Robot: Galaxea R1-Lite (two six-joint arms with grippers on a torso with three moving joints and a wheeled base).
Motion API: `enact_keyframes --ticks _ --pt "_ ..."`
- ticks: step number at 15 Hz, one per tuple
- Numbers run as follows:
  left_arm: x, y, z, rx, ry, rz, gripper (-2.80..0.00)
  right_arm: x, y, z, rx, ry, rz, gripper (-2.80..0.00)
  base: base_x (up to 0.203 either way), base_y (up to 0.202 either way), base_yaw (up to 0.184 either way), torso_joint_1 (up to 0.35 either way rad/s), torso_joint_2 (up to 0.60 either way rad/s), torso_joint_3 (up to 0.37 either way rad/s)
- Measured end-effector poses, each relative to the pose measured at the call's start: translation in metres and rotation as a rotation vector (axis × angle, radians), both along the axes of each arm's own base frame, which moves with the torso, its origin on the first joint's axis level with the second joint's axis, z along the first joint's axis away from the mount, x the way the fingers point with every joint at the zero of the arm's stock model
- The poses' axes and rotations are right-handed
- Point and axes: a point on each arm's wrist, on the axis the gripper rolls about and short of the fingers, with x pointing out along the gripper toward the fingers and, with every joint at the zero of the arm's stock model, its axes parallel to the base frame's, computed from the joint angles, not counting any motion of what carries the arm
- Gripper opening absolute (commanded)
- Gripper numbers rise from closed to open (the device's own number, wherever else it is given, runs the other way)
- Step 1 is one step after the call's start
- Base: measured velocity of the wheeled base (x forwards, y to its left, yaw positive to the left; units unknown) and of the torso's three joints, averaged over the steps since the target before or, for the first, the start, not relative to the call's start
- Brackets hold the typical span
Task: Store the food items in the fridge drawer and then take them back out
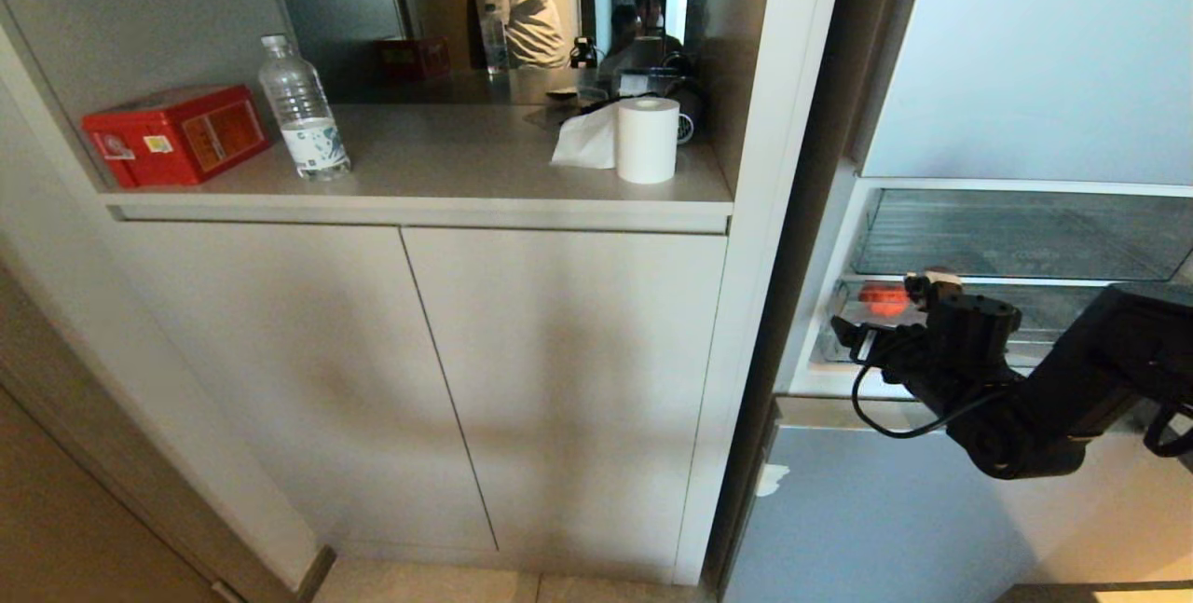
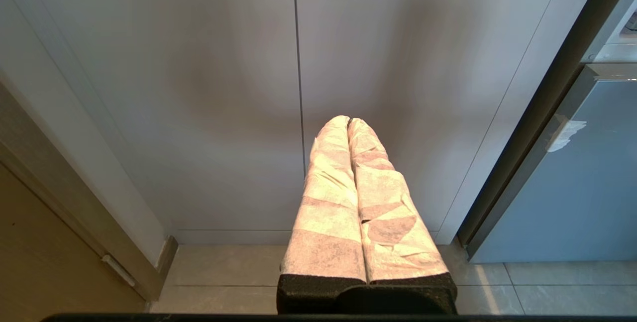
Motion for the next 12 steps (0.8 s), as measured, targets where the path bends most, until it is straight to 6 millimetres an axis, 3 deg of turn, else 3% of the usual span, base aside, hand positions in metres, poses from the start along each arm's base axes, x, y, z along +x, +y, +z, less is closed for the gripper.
enact_keyframes --ticks 8,9,12 --pt "0.0 0.0 0.0 0.0 0.0 0.0 -2.8 0.022 0.002 -0.01 0.015 -0.027 -0.003 0.0 0.0 0.0 0.0 0.0 0.0 0.0" --pt "0.0 0.0 0.0 0.0 0.0 0.0 -2.8 0.023 0.004 -0.012 0.016 -0.027 0.0 -2.8 0.0 0.0 0.0 0.0 0.0 0.0" --pt "0.0 0.0 0.0 0.0 0.0 0.0 -2.8 0.027 0.011 -0.014 0.021 -0.032 0.017 -2.8 0.0 0.0 0.0 0.0 0.0 0.0"
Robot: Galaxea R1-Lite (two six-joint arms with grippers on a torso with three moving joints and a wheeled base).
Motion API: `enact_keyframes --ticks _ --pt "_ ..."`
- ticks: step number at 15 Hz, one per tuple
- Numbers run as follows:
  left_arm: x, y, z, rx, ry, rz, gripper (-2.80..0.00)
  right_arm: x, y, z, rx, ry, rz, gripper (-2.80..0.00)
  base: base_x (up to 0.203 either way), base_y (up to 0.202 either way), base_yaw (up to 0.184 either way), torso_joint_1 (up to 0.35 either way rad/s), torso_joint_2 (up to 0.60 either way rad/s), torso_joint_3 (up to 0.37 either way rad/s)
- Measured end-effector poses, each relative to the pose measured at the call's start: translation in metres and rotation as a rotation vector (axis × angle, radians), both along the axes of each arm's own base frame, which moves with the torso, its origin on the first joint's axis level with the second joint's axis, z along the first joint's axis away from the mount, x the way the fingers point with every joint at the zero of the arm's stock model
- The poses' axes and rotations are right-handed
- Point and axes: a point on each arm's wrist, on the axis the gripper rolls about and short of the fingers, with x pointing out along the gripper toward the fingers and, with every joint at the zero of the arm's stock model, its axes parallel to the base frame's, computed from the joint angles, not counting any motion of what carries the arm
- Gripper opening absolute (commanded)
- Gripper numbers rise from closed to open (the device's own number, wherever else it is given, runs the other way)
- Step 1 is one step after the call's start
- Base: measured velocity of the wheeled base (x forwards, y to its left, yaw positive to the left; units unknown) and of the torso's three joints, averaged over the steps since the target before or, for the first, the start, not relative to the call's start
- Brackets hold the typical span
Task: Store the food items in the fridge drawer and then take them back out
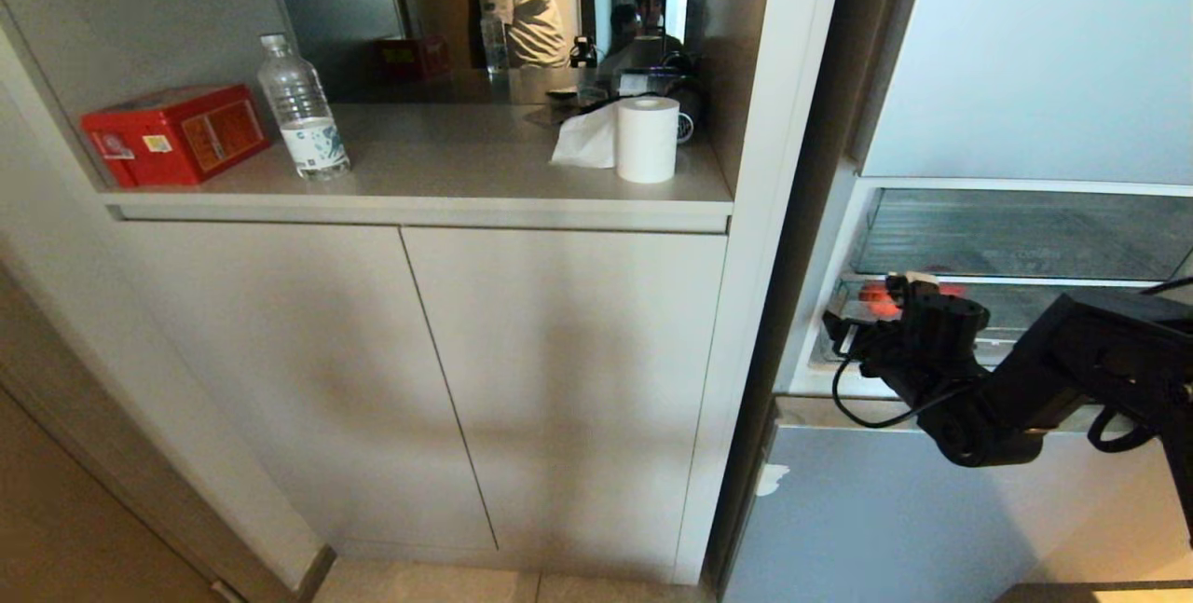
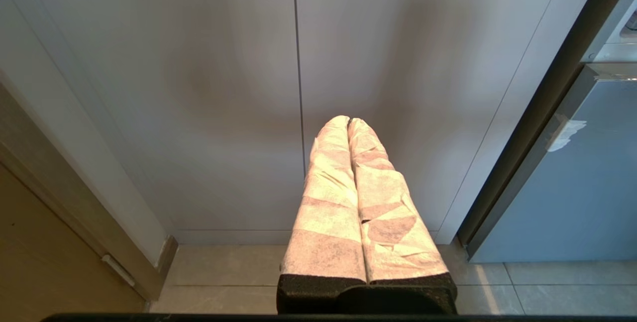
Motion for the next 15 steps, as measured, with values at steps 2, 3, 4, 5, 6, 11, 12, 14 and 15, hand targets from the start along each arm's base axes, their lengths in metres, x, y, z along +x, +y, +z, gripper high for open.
enact_keyframes --ticks 2,3,4,5,6,11,12,14,15 --pt "0.0 0.0 0.0 0.0 0.0 0.0 -2.8 0.001 0.006 -0.001 0.009 -0.002 0.014 -2.8 0.0 0.0 0.0 0.0 0.0 0.0" --pt "0.0 0.0 0.0 0.0 0.0 0.0 -2.8 0.001 0.01 0.0 0.01 -0.005 0.021 -2.8 0.0 0.0 0.0 0.0 0.0 0.0" --pt "0.0 0.0 0.0 0.0 0.0 0.0 -2.8 0.002 0.015 0.0 0.011 -0.007 0.03 -2.8 0.0 0.0 0.0 0.0 0.0 0.0" --pt "0.0 0.0 0.0 0.0 0.0 0.0 -2.8 0.003 0.018 0.0 0.011 -0.004 0.039 -2.8 0.0 0.0 0.0 0.0 0.0 0.0" --pt "0.0 0.0 0.0 0.0 0.0 0.0 -2.8 0.004 0.021 0.001 0.014 -0.003 0.043 -2.8 0.0 0.0 0.0 0.0 0.0 0.0" --pt "0.0 0.0 0.0 0.0 0.0 0.0 -2.8 -0.002 0.023 0.001 0.033 0.01 0.048 -2.8 0.0 0.0 0.0 0.0 0.0 0.0" --pt "0.0 0.0 0.0 0.0 0.0 0.0 -2.8 -0.006 0.023 0.001 0.039 0.019 0.051 -2.8 0.0 0.0 0.0 0.0 0.0 0.0" --pt "0.0 0.0 0.0 0.0 0.0 0.0 -2.8 -0.015 0.022 0.003 0.054 0.03 0.056 -2.8 0.0 0.0 0.0 0.0 0.0 0.0" --pt "0.0 0.0 0.0 0.0 0.0 0.0 -2.8 -0.021 0.022 0.005 0.058 0.032 0.061 -2.8 0.0 0.0 0.0 0.0 0.0 0.0"
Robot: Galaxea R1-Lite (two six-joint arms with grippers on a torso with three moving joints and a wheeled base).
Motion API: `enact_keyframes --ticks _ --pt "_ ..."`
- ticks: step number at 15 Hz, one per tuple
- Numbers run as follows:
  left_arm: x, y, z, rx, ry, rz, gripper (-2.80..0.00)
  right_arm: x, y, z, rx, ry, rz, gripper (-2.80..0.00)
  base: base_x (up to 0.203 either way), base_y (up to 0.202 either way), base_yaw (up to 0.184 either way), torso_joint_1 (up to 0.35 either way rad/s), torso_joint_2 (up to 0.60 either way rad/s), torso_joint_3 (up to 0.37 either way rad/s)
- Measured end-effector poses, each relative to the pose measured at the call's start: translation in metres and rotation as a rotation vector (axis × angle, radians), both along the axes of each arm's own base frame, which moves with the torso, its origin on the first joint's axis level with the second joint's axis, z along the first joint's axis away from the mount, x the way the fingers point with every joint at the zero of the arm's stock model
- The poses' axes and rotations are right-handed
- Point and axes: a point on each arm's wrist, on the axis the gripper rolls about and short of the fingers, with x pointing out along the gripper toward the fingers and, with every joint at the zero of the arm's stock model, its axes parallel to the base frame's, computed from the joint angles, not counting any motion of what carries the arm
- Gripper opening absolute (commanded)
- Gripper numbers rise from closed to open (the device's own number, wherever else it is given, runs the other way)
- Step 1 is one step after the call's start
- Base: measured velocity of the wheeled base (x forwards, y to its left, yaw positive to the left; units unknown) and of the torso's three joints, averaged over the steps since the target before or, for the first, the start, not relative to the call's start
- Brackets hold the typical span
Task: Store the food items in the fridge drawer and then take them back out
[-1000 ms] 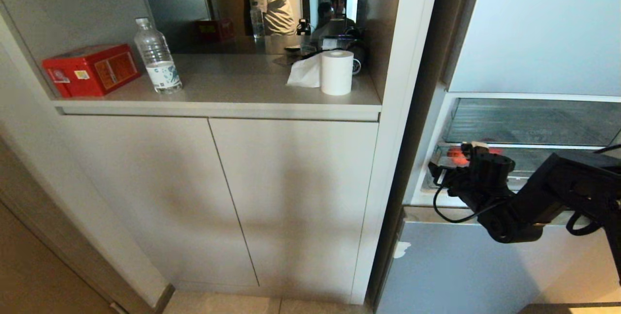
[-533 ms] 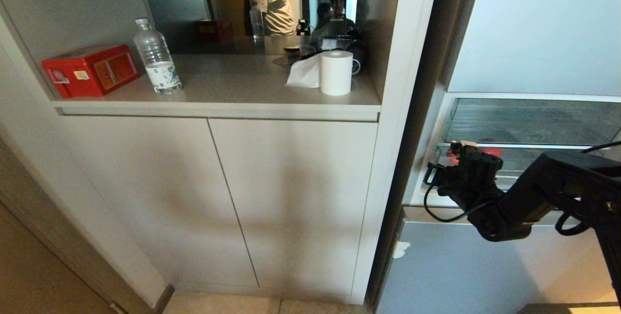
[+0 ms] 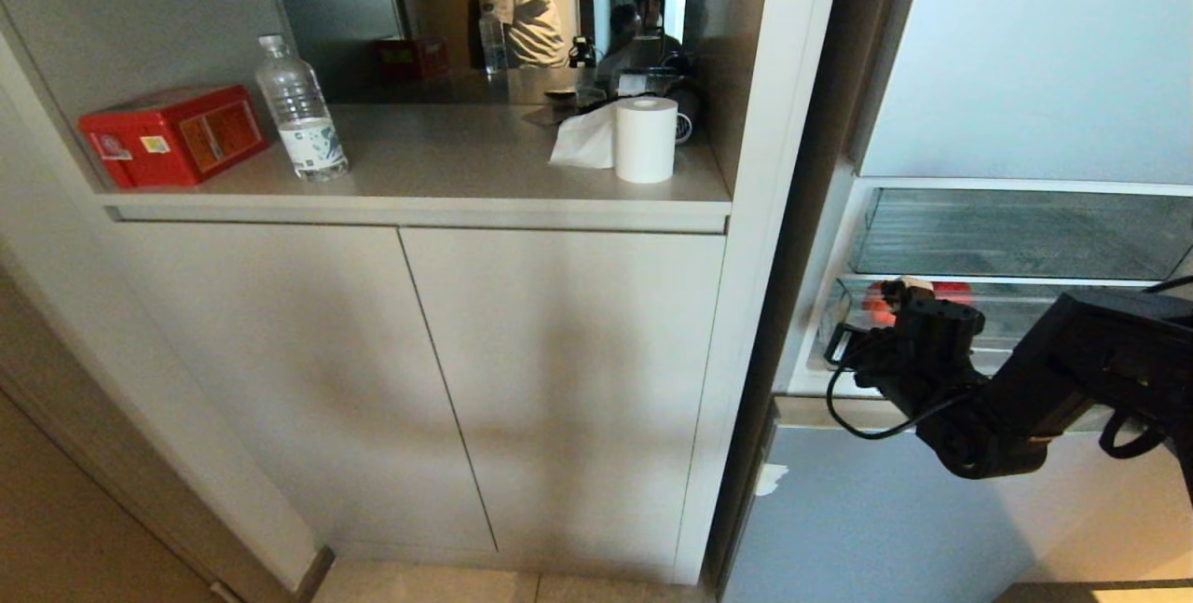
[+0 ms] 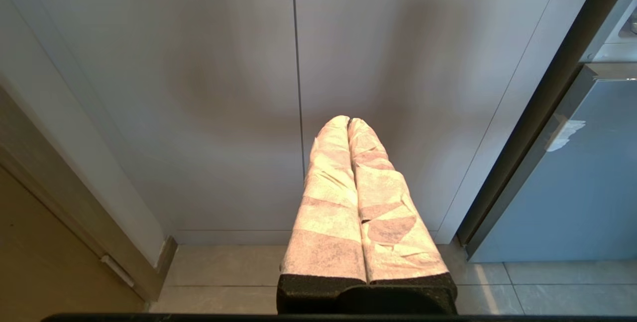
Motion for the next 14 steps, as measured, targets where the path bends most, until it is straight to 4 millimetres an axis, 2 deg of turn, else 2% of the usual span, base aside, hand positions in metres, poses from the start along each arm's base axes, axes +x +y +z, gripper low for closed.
enact_keyframes --ticks 5,11,12,14 --pt "0.0 0.0 0.0 0.0 0.0 0.0 -2.8 -0.032 -0.001 0.009 0.011 0.043 0.024 -2.8 0.0 0.0 0.0 0.0 0.0 0.0" --pt "0.0 0.0 0.0 0.0 0.0 0.0 -2.8 -0.105 0.0 0.019 0.004 0.159 0.054 -2.8 0.0 0.0 0.0 0.0 0.0 0.0" --pt "0.0 0.0 0.0 0.0 0.0 0.0 -2.8 -0.119 0.001 0.021 0.003 0.176 0.063 0.0 0.0 0.0 0.0 0.0 0.0 0.0" --pt "0.0 0.0 0.0 0.0 0.0 0.0 -2.8 -0.14 0.005 0.029 0.01 0.174 0.084 0.0 0.0 0.0 0.0 0.0 0.0 0.0"
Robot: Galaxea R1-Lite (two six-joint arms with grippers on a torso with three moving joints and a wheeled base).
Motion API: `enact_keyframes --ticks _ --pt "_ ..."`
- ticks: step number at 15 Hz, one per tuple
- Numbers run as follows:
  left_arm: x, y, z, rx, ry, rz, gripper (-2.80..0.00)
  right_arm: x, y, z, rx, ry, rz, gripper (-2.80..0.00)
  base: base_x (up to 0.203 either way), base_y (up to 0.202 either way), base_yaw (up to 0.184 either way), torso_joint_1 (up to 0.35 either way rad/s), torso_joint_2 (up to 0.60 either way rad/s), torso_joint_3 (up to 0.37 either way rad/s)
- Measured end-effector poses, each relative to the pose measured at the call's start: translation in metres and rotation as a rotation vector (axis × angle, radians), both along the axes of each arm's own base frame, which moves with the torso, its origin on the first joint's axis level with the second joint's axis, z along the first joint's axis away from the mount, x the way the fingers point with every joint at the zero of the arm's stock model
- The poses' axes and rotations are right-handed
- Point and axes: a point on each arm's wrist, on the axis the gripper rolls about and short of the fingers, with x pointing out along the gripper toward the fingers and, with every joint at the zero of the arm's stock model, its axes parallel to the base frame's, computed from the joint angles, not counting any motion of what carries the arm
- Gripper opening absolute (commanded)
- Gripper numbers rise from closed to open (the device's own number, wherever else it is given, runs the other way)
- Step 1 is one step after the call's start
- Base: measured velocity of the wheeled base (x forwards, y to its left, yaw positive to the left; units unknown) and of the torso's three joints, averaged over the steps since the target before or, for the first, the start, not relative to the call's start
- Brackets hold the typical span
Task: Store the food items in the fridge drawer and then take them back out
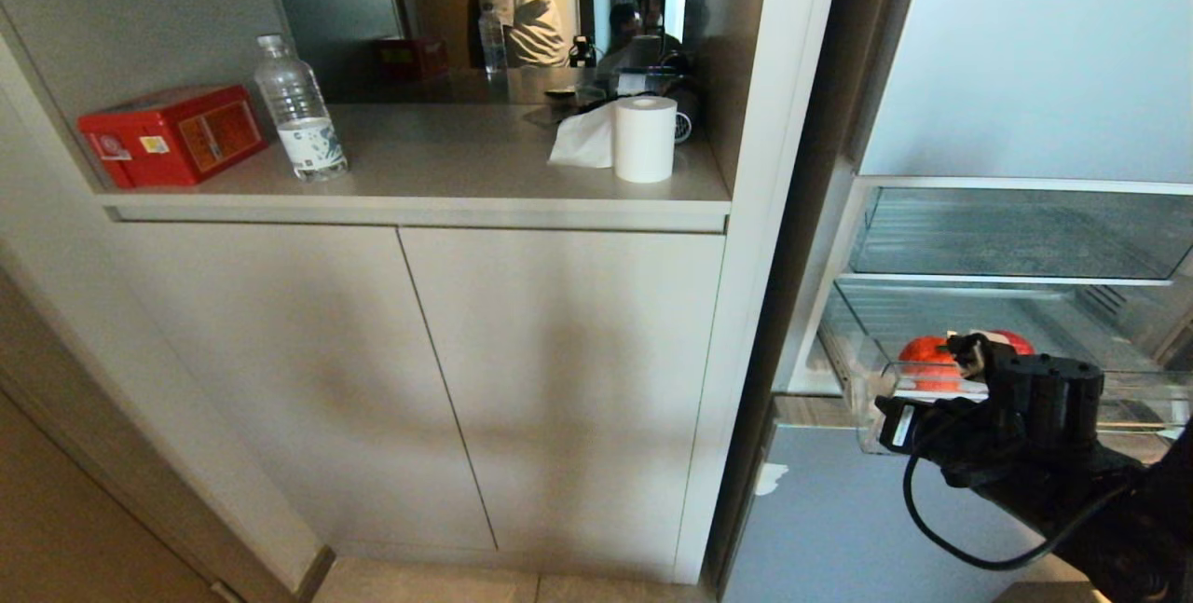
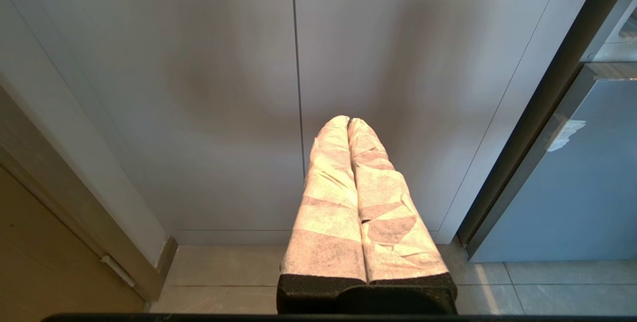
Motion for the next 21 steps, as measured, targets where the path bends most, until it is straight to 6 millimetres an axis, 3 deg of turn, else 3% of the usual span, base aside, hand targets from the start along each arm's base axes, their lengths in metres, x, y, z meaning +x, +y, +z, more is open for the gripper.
enact_keyframes --ticks 7,9,12,16,18,21 --pt "0.0 0.0 0.0 0.0 0.0 -0.001 -2.8 -0.05 -0.004 0.013 -0.022 0.047 -0.005 0.0 0.0 0.0 0.0 0.0 0.0 0.0" --pt "0.0 0.0 0.0 0.0 0.0 0.0 -2.8 -0.059 -0.013 0.027 -0.034 0.045 -0.054 0.0 0.0 0.0 0.0 0.0 0.0 0.0" --pt "0.0 0.0 0.0 0.0 0.0 0.0 -2.8 -0.043 -0.03 0.064 -0.051 0.028 -0.133 0.0 0.0 0.0 0.0 0.0 0.0 0.0" --pt "0.0 0.0 0.0 0.0 0.0 0.0 -2.8 -0.006 -0.056 0.114 -0.121 0.06 -0.217 0.0 0.0 0.0 0.0 0.0 0.0 0.0" --pt "0.0 0.0 0.0 0.0 0.0 0.0 -2.8 0.017 -0.071 0.116 -0.17 0.129 -0.247 0.0 0.0 0.0 0.0 0.0 0.0 0.0" --pt "0.0 0.0 0.0 0.0 0.0 0.0 -2.8 0.052 -0.093 0.1 -0.205 0.207 -0.279 0.0 0.0 0.0 0.0 0.0 0.0 0.0"
